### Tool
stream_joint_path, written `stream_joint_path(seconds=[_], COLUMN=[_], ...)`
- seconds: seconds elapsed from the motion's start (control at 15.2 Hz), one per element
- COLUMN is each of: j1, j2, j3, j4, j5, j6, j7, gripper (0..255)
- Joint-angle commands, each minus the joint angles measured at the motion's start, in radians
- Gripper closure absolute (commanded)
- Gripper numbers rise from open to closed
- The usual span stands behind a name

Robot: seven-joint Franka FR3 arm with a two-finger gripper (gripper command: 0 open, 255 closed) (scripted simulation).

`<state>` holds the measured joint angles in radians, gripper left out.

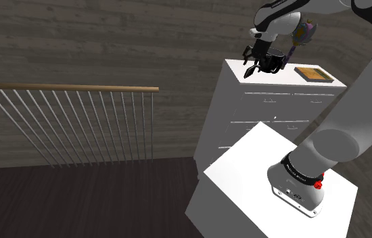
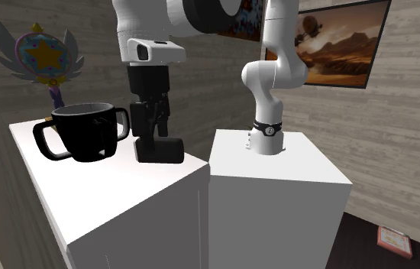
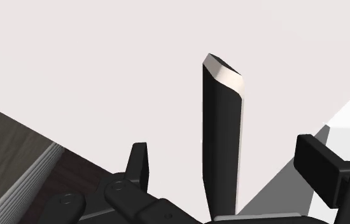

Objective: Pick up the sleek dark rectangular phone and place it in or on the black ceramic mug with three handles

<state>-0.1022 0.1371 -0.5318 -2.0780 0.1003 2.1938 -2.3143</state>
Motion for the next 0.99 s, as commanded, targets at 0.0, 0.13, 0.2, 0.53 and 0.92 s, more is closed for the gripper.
stream_joint_path(seconds=[0.0,0.13,0.2,0.53,0.92], j1=[-0.003,-0.005,-0.005,-0.005,-0.005], j2=[0.016,0.029,0.029,0.029,0.029], j3=[0.002,0.004,0.004,0.004,0.004], j4=[-0.014,-0.022,-0.022,-0.022,-0.022], j5=[0.012,0.021,0.021,0.021,0.021], j6=[0.027,0.046,0.046,0.046,0.046], j7=[-0.009,-0.016,-0.016,-0.016,-0.016], gripper=[0,0,0,0,255])
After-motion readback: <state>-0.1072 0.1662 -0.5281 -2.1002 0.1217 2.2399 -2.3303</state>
